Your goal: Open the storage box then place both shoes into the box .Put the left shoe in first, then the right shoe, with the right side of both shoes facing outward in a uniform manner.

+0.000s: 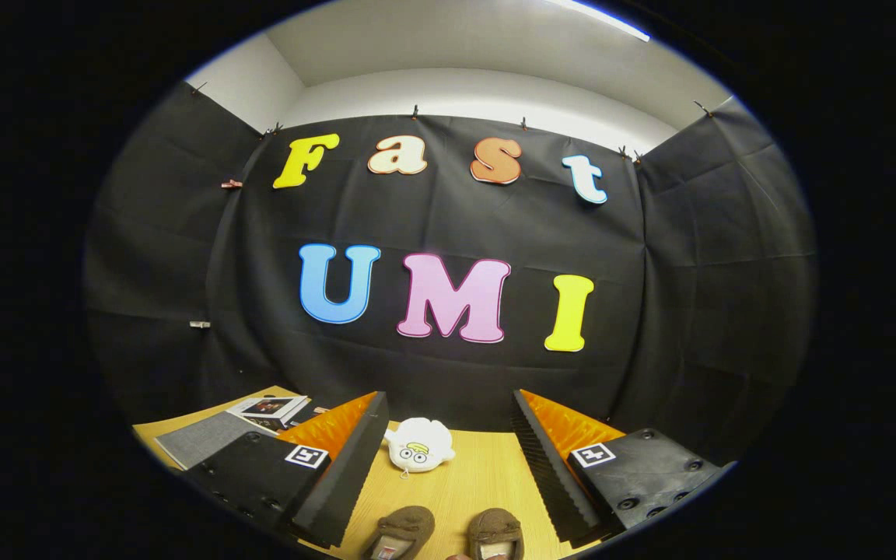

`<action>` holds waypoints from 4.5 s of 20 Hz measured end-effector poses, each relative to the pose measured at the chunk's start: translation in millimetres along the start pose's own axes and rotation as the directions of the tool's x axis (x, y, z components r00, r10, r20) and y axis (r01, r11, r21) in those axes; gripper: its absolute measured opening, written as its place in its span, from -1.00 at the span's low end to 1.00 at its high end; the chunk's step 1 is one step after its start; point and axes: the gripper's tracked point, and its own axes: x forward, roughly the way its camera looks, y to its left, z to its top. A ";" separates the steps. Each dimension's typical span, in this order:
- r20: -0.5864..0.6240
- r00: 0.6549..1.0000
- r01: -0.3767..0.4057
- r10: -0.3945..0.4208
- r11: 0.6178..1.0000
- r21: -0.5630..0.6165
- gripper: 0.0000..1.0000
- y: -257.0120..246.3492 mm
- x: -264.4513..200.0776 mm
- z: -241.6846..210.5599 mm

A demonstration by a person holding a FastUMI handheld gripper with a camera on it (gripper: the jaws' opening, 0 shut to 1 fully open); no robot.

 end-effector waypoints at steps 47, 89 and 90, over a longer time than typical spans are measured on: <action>-0.315 0.379 -0.151 0.870 0.393 0.907 0.96 241.2 -60.9 -219.4; -0.150 0.307 -0.137 0.940 0.199 0.970 -0.90 391.2 -60.7 -52.6; -0.148 0.307 -0.150 0.940 0.202 0.968 -0.91 401.4 -60.5 -47.7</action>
